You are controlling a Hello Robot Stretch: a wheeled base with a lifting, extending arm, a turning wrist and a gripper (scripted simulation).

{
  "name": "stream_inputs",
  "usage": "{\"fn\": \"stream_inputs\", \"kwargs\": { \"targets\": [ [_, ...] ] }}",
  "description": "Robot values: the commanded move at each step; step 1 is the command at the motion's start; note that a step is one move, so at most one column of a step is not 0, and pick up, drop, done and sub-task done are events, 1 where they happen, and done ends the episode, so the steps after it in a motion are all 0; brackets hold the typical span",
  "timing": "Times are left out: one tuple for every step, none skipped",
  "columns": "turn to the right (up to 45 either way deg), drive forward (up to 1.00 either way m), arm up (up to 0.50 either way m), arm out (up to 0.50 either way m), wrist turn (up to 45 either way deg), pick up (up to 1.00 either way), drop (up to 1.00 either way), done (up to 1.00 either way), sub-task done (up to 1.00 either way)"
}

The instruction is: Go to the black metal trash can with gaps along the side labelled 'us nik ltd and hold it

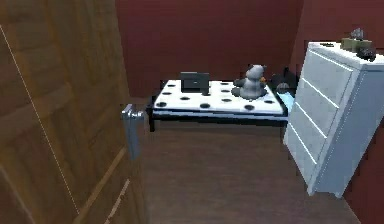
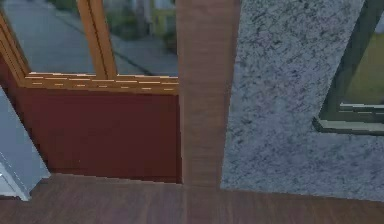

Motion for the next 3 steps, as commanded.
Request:
{"fn": "stream_inputs", "kwargs": {
  "targets": [
    [30.0,0.0,0.0,0.0,0.0,0.0,0.0,0.0,0.0],
    [0.0,0.35,0.0,0.0,0.0,0.0,0.0,0.0,0.0],
    [-21.0,0.0,0.0,0.0,0.0,0.0,0.0,0.0,0.0]
  ]
}}
